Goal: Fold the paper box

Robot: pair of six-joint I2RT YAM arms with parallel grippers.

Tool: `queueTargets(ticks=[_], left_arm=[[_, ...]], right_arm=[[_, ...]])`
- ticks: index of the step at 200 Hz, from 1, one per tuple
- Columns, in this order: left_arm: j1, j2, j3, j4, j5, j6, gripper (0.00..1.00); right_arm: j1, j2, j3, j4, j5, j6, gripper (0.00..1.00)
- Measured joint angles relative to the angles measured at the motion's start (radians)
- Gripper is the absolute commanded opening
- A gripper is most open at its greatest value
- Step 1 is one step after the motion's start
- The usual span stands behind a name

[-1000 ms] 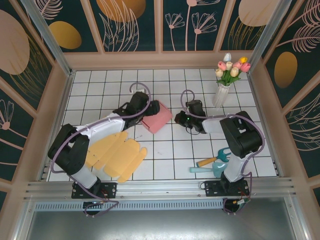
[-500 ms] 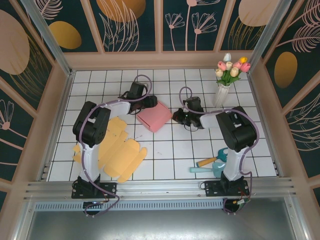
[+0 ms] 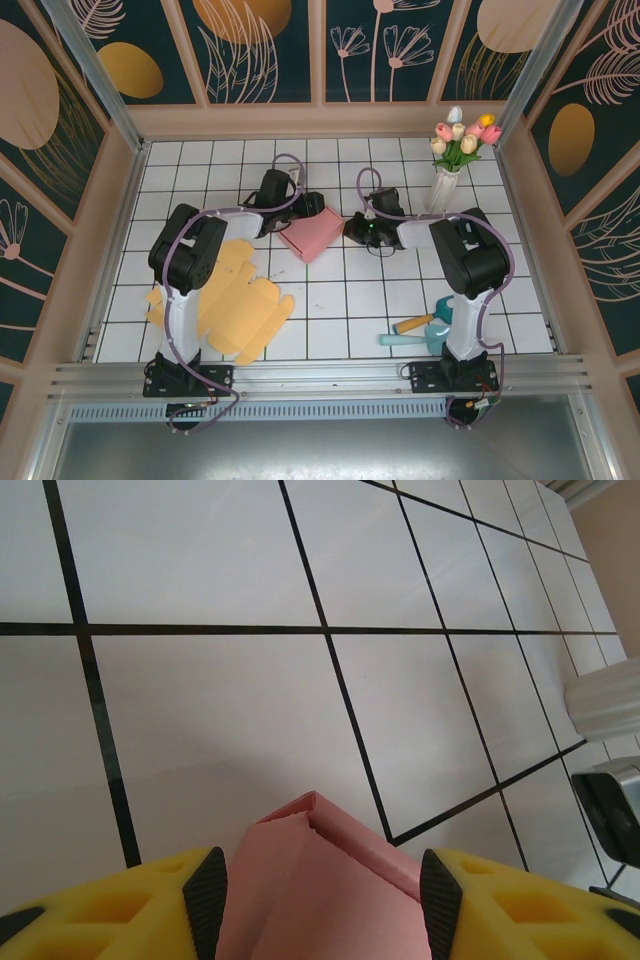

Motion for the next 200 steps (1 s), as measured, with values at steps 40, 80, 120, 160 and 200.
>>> queueTargets(ticks=[40,80,120,160,200], left_arm=[[-0.005,-0.005,-0.032,0.064,-0.03,-0.044,0.56],[-0.048,-0.047,-0.073,0.038,-0.124,-0.057,0.56],[-0.069,-0.149,-0.241,0.072,-0.103,-0.137,0.61],[-0.032,-0.28,-0.41,0.093,-0.126,-0.182,0.62],[-0.034,-0.444,-0.584,0.197,-0.127,-0.199,0.61]], right_arm=[[0.0,-0.001,0.003,-0.007,0.001,0.0,0.0],[0.001,-0.038,-0.024,-0.017,0.067,-0.012,0.0],[0.019,-0.125,-0.113,-0.039,0.129,-0.035,0.0],[0.023,-0.181,-0.183,-0.04,0.125,-0.04,0.0],[0.056,-0.315,-0.378,0.044,0.085,0.022,0.0]])
